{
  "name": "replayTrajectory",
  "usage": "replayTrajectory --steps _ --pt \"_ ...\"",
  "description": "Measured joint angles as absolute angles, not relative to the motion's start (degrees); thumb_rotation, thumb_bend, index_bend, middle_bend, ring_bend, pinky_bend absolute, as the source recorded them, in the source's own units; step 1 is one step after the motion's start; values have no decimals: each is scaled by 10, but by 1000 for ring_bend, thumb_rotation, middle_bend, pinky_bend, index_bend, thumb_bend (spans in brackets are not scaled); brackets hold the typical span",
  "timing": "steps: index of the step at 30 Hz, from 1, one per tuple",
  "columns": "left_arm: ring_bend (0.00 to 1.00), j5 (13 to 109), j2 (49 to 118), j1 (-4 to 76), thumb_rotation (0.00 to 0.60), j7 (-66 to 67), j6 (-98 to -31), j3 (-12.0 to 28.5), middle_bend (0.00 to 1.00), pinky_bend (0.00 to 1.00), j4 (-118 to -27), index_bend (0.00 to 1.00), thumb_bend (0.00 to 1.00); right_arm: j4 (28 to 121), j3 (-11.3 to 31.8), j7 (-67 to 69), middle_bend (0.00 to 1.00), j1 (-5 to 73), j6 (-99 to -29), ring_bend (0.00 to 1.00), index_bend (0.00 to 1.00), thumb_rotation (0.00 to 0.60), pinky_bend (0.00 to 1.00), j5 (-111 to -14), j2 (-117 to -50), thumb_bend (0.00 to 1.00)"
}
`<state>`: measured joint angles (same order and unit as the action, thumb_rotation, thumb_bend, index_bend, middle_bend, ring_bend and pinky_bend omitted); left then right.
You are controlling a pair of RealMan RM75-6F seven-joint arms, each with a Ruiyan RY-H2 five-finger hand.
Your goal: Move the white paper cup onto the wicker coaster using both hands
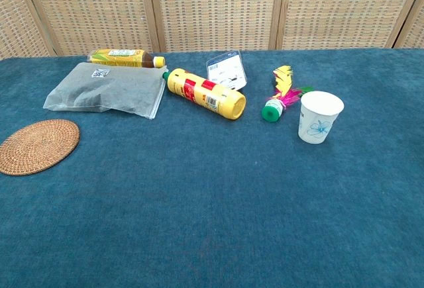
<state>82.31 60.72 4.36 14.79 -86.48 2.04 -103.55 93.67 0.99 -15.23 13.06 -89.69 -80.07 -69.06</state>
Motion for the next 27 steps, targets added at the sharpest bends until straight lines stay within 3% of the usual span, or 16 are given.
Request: replayTrajectory --steps 11,20,27 --pt "0 826 610 44 600 158 -862 19 0 0 -1039 0 0 955 17 -114 0 135 -867 0 0 600 0 -815 -679 0" --pt "0 801 620 57 600 177 -839 29 0 0 -1035 0 0 962 62 -48 0 242 -683 0 0 600 10 -797 -660 0" --pt "0 788 626 66 600 185 -823 33 0 0 -1032 0 0 922 111 -39 23 362 -508 0 18 600 67 -705 -692 0"
